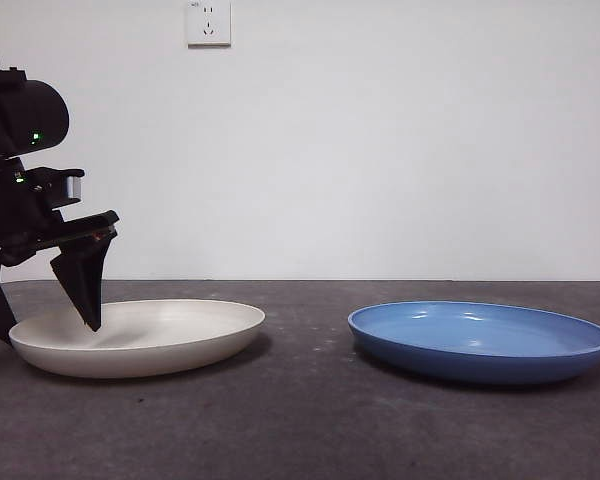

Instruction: Pick up the white plate, put it on the blue plate, put it on desk

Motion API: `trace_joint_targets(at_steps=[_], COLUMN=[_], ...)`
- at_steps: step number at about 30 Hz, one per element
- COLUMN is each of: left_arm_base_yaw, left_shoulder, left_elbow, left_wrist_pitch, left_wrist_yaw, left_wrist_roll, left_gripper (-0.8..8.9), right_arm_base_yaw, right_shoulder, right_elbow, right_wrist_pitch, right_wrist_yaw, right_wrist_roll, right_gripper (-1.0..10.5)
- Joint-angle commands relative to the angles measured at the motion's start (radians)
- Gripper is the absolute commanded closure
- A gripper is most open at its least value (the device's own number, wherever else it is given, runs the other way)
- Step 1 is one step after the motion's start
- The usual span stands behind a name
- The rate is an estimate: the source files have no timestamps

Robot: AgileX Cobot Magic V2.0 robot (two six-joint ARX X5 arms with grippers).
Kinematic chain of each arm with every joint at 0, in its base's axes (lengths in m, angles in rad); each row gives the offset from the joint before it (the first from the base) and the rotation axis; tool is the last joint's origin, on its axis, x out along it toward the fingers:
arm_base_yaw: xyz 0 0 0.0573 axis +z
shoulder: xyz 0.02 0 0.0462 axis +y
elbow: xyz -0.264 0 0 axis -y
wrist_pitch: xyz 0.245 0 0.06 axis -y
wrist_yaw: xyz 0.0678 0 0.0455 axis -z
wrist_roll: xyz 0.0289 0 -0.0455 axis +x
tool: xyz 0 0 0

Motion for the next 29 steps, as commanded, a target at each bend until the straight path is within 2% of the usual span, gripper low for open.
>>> trace_joint_targets(at_steps=[1, 6, 14, 19, 23, 26, 29], left_arm_base_yaw=[-0.002, -0.002, 0.006, 0.011, 0.01, -0.005, -0.029], left_shoulder=[0.017, 0.017, 0.006, -0.069, -0.159, -0.224, -0.274], left_elbow=[0.023, 0.023, 0.024, 0.026, 0.03, 0.032, 0.038], left_wrist_pitch=[0.002, 0.003, 0.004, 0.009, 0.003, 0.005, 0.006], left_wrist_yaw=[-0.002, -0.002, -0.002, 0.001, 0.052, 0.123, 0.143], left_wrist_roll=[0.0, -0.005, -0.008, -0.027, -0.04, -0.07, -0.109], left_gripper=[5.49, 8.04, 8.05, 8.05, 8.05, 8.05, 8.05], right_arm_base_yaw=[0.003, 0.003, 0.003, 0.003, 0.003, 0.003, 0.003], right_shoulder=[0.006, 0.006, 0.006, 0.006, 0.006, 0.006, 0.005], right_elbow=[0.019, 0.019, 0.019, 0.019, 0.019, 0.019, 0.019], right_wrist_pitch=[0.01, 0.01, 0.01, 0.01, 0.015, 0.016, 0.016], right_wrist_yaw=[0.0, 0.0, 0.0, 0.0, 0.0, 0.0, 0.0], right_wrist_roll=[0.01, 0.01, 0.01, 0.01, 0.01, 0.011, 0.017], right_gripper=[5.0, 5.0, 5.0, 5.0, 5.0, 5.0, 5.0])
